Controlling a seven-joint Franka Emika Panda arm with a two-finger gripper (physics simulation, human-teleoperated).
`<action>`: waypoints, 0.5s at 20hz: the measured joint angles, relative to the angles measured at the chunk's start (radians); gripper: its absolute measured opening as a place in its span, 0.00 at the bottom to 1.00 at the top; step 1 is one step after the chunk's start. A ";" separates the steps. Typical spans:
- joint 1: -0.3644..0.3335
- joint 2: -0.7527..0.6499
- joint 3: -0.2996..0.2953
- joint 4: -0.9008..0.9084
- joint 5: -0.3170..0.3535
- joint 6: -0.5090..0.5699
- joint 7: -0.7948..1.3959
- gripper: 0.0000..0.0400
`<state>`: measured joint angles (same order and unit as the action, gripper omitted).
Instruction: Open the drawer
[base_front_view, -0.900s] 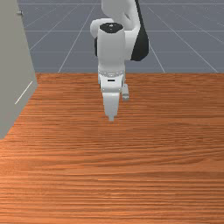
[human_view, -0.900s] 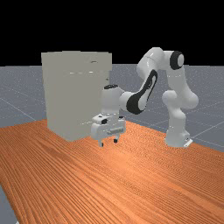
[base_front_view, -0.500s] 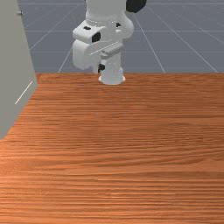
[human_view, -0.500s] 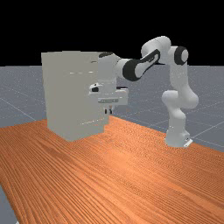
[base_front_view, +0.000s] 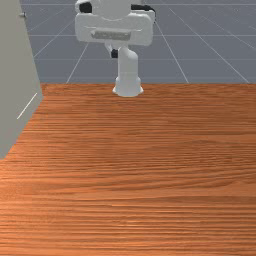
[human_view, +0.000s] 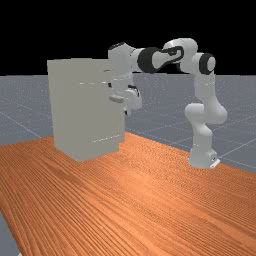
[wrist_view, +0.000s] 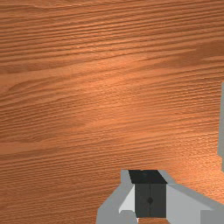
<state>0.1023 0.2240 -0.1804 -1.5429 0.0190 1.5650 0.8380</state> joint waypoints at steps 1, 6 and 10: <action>0.001 -0.004 0.001 0.012 0.006 -0.016 0.006 0.00; 0.003 -0.022 0.001 0.043 0.005 -0.105 0.008 0.00; -0.002 -0.053 -0.007 0.202 -0.017 -0.151 -0.002 0.00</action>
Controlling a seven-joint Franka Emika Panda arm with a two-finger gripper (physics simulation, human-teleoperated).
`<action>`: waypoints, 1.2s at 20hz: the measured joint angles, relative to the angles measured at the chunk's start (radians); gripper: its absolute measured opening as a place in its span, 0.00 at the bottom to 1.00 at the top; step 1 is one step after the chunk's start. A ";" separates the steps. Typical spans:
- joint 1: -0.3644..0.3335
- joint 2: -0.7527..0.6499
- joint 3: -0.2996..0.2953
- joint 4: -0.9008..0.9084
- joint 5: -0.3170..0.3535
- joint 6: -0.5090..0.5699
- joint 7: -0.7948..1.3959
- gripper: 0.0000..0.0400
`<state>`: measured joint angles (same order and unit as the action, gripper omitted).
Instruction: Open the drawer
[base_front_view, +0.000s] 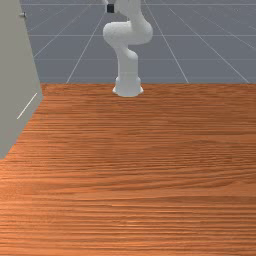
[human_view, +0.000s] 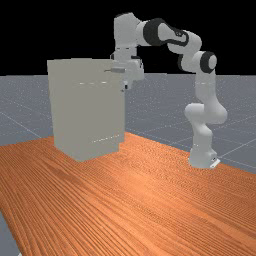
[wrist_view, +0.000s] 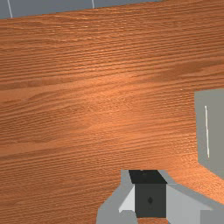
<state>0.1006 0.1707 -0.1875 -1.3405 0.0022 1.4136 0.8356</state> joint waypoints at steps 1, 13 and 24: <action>-0.004 -0.008 -0.003 0.078 -0.001 -0.023 -0.010 0.00; -0.272 0.100 -0.174 0.622 0.004 -0.130 -0.129 0.86; -0.398 0.206 -0.205 0.619 0.062 -0.128 -0.191 1.00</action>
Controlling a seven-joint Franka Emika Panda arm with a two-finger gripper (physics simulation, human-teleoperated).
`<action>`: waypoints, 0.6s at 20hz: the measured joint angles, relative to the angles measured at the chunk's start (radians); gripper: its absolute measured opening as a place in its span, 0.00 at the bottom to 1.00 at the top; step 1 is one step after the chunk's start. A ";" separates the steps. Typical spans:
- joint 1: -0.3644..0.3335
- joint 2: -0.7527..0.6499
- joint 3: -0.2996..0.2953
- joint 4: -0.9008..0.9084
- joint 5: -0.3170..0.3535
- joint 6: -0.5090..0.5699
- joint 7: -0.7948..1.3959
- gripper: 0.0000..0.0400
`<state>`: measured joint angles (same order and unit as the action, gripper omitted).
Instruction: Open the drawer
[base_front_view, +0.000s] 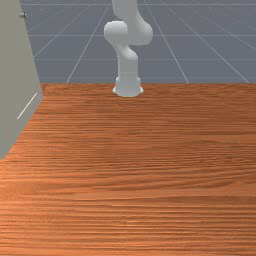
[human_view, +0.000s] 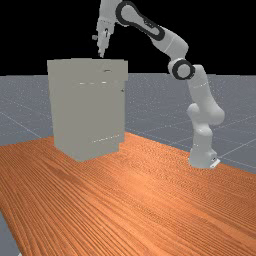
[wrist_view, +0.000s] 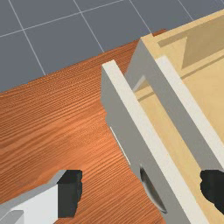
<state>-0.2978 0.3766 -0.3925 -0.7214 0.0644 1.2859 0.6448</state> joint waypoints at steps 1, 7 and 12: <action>-0.009 0.019 0.003 -0.002 0.013 0.001 0.000 1.00; -0.024 0.057 0.020 -0.010 0.059 -0.017 0.008 1.00; 0.009 0.045 0.048 -0.012 0.087 -0.095 0.025 1.00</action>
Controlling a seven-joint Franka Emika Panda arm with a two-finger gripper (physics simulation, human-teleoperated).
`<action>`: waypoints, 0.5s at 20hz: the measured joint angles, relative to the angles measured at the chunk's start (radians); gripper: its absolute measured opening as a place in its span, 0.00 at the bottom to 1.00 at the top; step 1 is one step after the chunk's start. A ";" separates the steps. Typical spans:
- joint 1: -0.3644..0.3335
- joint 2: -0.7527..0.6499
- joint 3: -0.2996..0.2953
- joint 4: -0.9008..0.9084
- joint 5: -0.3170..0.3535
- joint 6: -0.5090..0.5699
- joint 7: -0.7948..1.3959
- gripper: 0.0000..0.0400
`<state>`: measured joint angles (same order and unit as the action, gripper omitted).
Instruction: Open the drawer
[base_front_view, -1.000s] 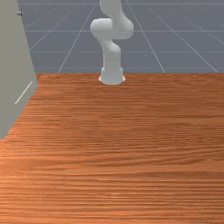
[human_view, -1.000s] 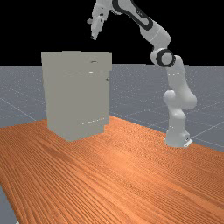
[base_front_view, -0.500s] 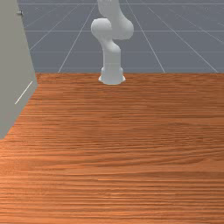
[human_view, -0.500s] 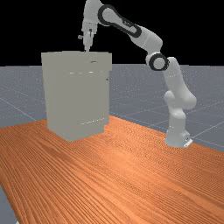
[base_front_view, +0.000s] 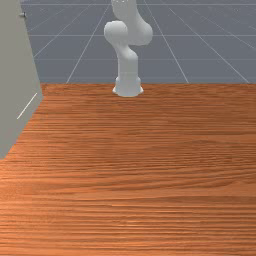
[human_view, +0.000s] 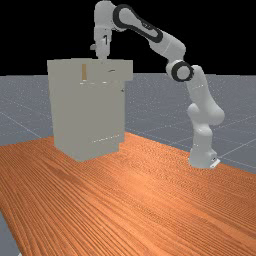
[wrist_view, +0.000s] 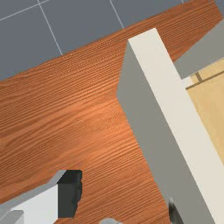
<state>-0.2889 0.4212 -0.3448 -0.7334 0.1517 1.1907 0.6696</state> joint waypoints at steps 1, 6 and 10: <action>0.015 -0.005 0.006 -0.009 0.001 -0.011 0.004 1.00; 0.084 -0.033 0.018 -0.044 -0.007 -0.028 0.054 1.00; 0.151 -0.044 0.030 -0.057 -0.014 -0.035 0.103 1.00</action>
<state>-0.1378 0.3769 -0.3150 -0.7906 0.1379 1.1555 0.7730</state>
